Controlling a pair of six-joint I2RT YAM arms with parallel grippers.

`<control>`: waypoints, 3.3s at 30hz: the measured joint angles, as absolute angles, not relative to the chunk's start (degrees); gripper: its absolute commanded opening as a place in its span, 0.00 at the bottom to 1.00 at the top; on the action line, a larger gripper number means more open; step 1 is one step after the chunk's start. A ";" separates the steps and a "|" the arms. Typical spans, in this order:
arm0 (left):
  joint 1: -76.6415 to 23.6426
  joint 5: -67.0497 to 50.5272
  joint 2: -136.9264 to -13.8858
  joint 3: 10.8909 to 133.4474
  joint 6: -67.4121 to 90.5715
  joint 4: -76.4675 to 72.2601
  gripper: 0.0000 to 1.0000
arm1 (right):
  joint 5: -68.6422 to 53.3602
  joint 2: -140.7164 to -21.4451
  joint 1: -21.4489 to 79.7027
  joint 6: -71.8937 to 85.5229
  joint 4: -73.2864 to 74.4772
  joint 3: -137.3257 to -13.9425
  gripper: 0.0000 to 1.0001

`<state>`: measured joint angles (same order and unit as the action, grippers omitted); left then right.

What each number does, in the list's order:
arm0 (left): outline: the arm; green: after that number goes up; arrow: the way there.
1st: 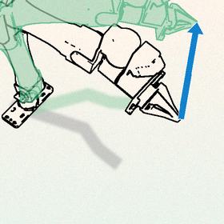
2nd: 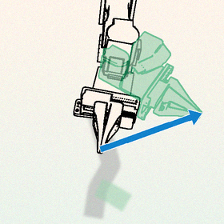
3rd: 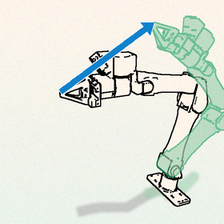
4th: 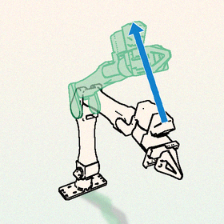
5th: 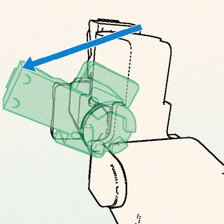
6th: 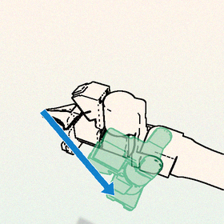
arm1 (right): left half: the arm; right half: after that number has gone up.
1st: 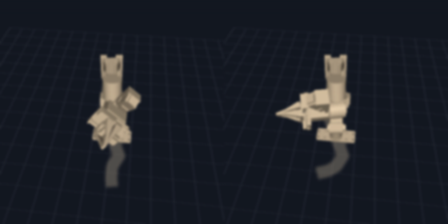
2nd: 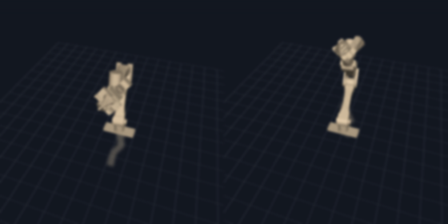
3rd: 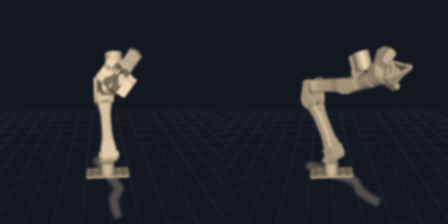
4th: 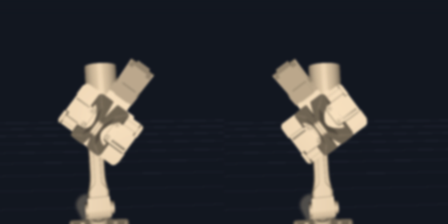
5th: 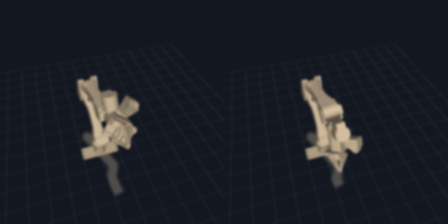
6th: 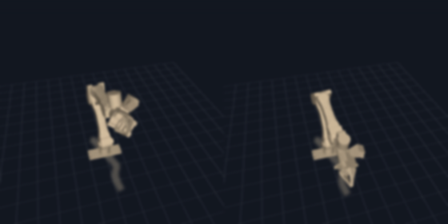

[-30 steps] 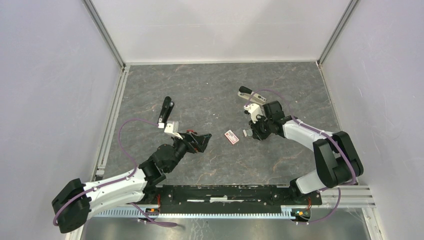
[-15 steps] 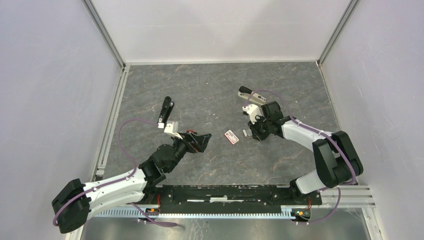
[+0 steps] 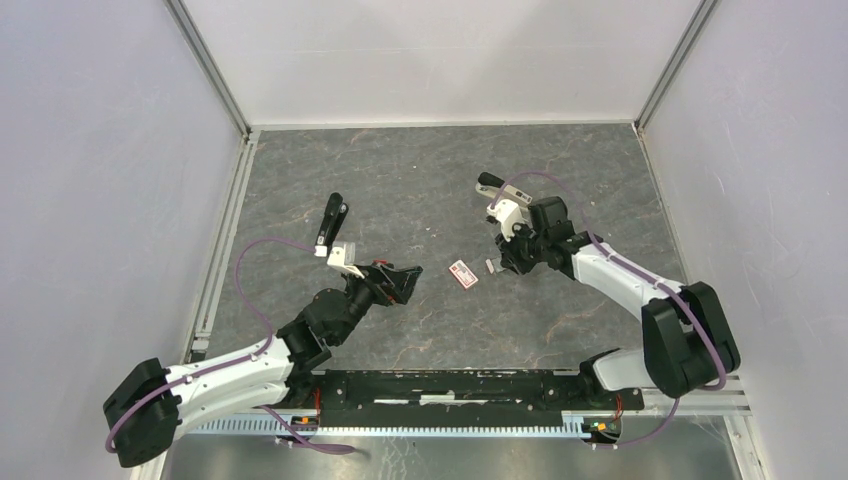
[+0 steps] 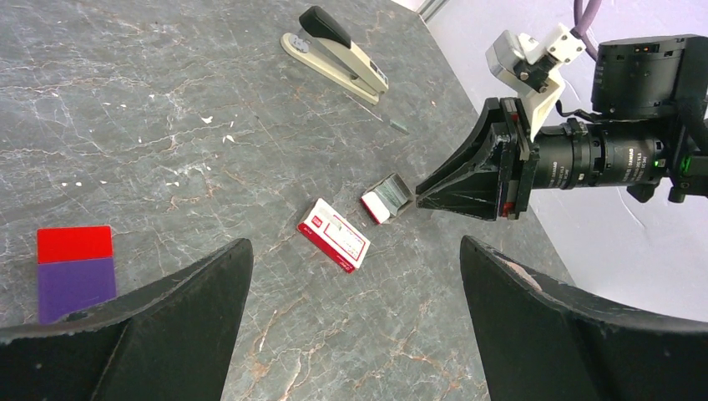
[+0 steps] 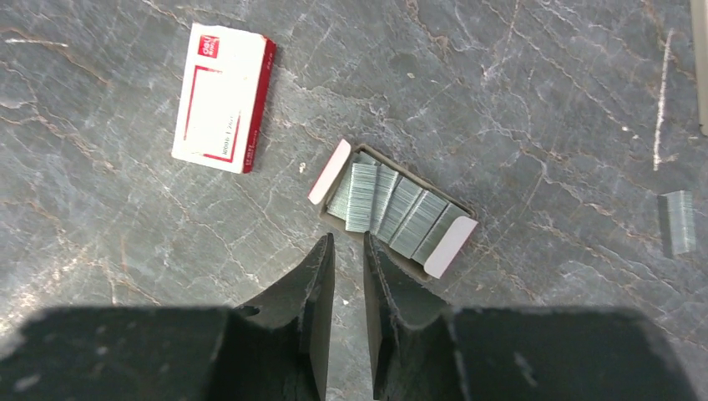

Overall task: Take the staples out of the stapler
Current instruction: Adjust the staple in the staple box.

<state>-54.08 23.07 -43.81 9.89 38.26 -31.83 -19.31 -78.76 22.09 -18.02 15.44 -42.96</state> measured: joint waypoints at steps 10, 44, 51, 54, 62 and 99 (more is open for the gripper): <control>-54.08 23.59 -40.82 9.45 38.30 -30.94 0.99 | -24.03 -86.15 21.12 -12.84 14.52 -44.82 0.22; -54.08 23.88 -41.93 9.19 38.33 -30.13 0.99 | -24.80 -90.08 18.59 -10.72 14.44 -46.72 0.28; -54.08 23.88 -41.87 9.02 38.33 -30.13 0.99 | -24.80 -90.13 18.44 -10.72 14.46 -46.72 0.28; -54.08 23.88 -41.85 9.02 38.33 -30.11 0.99 | -24.80 -90.13 18.33 -10.72 14.48 -46.72 0.28; -54.08 23.88 -41.85 8.99 38.33 -30.13 0.99 | -24.84 -90.06 18.31 -10.72 14.57 -46.72 0.28; -54.08 23.88 -41.85 8.99 38.33 -30.13 1.00 | -25.43 -89.62 18.31 -10.76 15.14 -46.70 0.28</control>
